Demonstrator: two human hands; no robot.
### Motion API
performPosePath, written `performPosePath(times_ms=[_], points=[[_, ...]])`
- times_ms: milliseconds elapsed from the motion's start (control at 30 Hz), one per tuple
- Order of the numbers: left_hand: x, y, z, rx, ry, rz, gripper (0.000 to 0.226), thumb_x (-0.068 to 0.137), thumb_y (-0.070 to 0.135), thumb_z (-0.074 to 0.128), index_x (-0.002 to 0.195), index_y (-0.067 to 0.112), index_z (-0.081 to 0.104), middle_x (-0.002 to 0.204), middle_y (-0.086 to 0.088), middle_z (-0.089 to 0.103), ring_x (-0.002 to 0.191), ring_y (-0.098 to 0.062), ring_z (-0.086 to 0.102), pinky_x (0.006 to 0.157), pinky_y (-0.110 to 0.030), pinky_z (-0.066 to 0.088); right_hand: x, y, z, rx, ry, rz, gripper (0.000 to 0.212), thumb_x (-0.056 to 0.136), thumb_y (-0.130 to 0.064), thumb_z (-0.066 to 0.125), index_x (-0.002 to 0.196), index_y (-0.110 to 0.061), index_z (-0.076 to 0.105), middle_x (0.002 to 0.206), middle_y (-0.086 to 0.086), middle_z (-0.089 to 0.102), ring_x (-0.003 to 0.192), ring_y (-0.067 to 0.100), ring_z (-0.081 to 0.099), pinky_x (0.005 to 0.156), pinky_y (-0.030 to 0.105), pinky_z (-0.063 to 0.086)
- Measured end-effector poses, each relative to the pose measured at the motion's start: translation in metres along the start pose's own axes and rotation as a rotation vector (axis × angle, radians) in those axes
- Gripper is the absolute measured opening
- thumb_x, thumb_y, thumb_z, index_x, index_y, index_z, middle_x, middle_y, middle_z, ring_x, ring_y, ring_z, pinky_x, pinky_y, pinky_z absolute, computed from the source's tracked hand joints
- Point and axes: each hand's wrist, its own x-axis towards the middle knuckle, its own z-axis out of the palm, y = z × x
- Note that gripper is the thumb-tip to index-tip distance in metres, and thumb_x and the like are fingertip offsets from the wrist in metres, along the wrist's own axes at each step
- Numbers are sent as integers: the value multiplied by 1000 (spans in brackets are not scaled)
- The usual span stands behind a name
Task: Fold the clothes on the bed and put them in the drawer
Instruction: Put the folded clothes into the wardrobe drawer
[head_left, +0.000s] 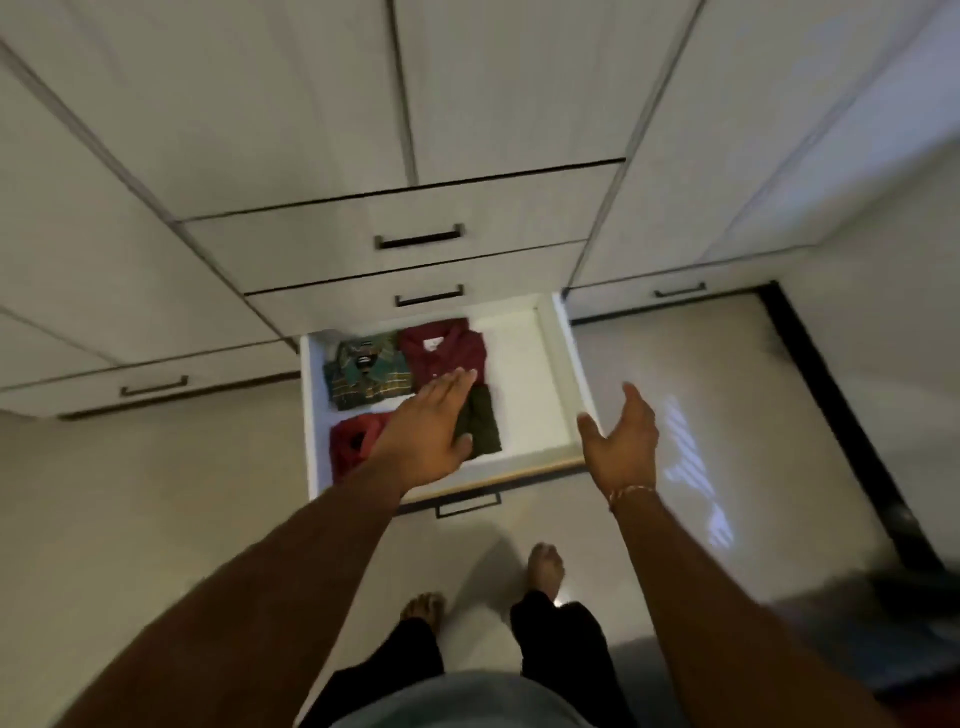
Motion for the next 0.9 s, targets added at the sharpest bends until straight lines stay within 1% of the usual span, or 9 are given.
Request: performPosePath(times_ms=[67,133,233,300,400,533,600,733,900], points=[[14,51,-3,-9,-11,126,89,94,35,64,165,20,13,169,-7,24,155,-25,25,124,-45,30,-14,6,-32,45,56,14,80,94,-31,72,160,-12,31,161,14,37,147,34,34,120,44,28],[33,119,7,0,-80,296,87,94,35,64,165,19,15,168,-6,27,153,-25,29,121,-46,34,-28,31,-77,115,177,114,78,95,-32,71,160,-15,31,162,12,34,149,32,32,121,43,28],[57,198,32,-26,-142,441,85,95,40,61,165,22,16,169,-3,26,152,-24,30,120,-46,35,-42,73,-135,168,321,196,76,96,-32,70,159,-17,32,162,10,35,148,29,32,121,40,28],[76,279,59,-3,-193,572,85,94,45,55,165,24,14,169,-2,25,153,-23,29,121,-47,34,-46,126,-193,211,456,296,74,96,-31,70,159,-17,33,161,9,36,147,28,34,118,35,28],[97,375,101,43,-299,748,85,93,49,50,165,25,12,170,-1,22,154,-21,27,122,-45,32,-50,197,-257,292,628,418,72,96,-29,70,157,-16,36,160,9,38,146,29,37,118,38,31],[119,490,155,81,-381,882,82,97,44,57,165,23,15,170,-2,23,154,-22,28,122,-46,32,-65,272,-330,379,756,549,74,94,-25,73,156,-7,37,159,15,40,147,31,37,120,33,26],[117,545,180,86,-426,940,81,98,42,59,165,22,17,170,-2,24,154,-22,28,123,-43,31,-83,309,-365,414,835,592,74,91,-22,77,152,-1,42,154,19,46,143,35,43,122,38,30],[95,671,229,120,-549,1196,81,97,42,59,165,24,19,168,-4,28,153,-23,30,122,-42,32,-131,390,-441,517,1083,732,72,87,-24,77,148,-1,46,145,23,51,133,38,51,115,51,40],[66,814,294,128,-722,1390,81,91,42,59,162,19,28,162,-8,40,147,-27,40,120,-40,36,-184,465,-504,708,1397,871,67,91,-20,76,149,-8,46,145,14,51,126,31,56,111,44,45]])
